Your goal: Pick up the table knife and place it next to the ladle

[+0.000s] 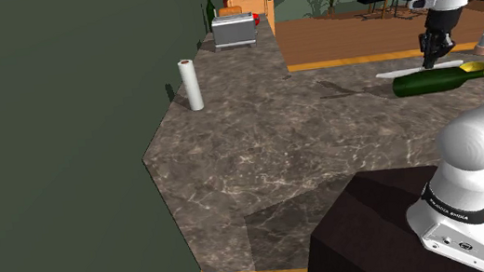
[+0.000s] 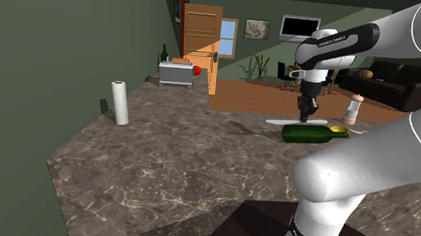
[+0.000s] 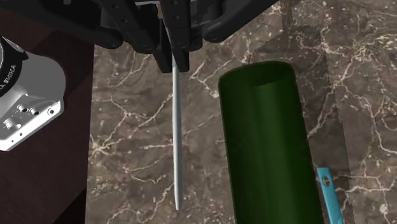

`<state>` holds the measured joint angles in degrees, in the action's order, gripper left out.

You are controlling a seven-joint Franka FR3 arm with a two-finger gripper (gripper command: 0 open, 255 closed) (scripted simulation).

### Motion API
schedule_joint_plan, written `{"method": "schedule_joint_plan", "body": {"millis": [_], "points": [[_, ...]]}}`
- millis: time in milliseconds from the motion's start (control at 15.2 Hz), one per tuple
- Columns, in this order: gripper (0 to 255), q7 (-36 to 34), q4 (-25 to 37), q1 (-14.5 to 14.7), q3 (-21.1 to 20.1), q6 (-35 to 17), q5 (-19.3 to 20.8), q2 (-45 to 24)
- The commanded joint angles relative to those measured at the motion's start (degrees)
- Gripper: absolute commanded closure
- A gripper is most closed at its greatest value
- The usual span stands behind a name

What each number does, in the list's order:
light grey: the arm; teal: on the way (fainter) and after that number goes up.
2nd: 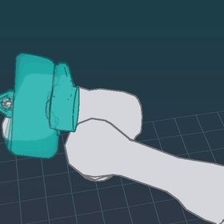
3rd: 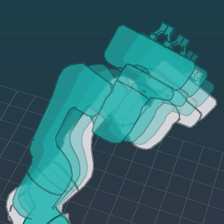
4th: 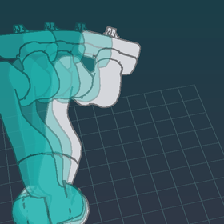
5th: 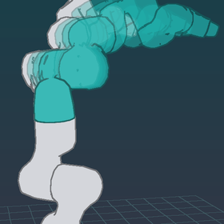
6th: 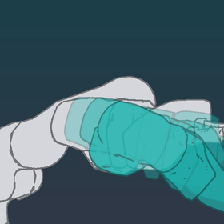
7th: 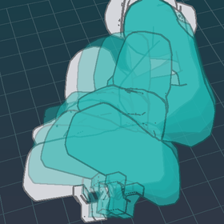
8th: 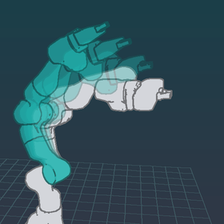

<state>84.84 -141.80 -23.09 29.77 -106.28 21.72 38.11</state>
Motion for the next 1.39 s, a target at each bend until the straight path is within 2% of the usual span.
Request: {"method": "schedule_joint_plan", "body": {"millis": [0, 594, 1320], "points": [[255, 2.7, -0.1, -1.5, 2.0, 0.4, 1.6, 1.1], [255, 15.0, 2.9, -6.7, 11.8, 1.6, 7.9, 2.7], [255, 14.1, -3.5, -6.8, 16.0, -7.3, 10.6, 0.5]]}}
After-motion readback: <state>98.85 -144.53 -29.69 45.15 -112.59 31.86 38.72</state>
